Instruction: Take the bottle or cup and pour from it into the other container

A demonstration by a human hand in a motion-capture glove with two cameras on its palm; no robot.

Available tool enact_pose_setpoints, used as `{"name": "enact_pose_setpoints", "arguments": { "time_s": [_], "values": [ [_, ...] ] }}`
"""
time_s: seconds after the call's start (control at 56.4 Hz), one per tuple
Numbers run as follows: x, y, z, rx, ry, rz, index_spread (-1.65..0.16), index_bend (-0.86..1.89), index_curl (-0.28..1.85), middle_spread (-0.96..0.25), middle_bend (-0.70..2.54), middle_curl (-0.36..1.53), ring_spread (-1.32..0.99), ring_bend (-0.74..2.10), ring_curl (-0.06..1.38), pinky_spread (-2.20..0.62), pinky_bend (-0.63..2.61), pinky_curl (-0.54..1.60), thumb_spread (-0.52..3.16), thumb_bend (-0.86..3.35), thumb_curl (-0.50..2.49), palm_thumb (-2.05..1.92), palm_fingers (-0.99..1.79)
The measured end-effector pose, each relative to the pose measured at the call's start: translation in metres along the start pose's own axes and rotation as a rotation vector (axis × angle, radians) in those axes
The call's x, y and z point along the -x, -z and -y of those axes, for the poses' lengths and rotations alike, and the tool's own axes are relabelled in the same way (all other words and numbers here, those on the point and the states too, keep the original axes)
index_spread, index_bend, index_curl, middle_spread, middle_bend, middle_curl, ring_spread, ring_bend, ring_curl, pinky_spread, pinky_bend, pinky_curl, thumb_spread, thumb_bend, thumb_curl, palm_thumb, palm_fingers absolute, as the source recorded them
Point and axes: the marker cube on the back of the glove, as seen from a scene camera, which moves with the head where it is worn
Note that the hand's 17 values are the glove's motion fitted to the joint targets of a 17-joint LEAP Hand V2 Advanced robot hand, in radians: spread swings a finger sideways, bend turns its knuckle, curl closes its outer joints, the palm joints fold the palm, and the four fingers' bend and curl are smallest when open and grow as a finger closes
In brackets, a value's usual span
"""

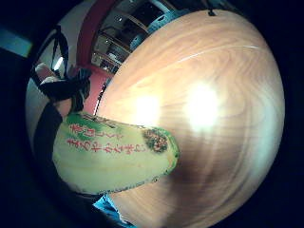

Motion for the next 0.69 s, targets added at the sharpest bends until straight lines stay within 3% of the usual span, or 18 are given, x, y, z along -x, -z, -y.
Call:
{"name": "enact_pose_setpoints", "arguments": {
  "time_s": [0.284,0.692],
  "values": [
    [0.037,-0.015,-0.005,0.149,0.096,-0.222,-0.08,0.22,0.47,-0.03,0.29,0.47,-0.16,0.45,0.41,-0.14,0.48,0.31,0.24,-0.03,0.63,1.07,1.23],
    [0.158,-0.084,-0.040,0.607,0.523,-1.095,-0.09,0.22,0.51,-0.04,0.30,0.50,-0.16,0.45,0.44,-0.16,0.46,0.34,0.19,-0.04,0.68,1.06,1.25]
  ]
}}
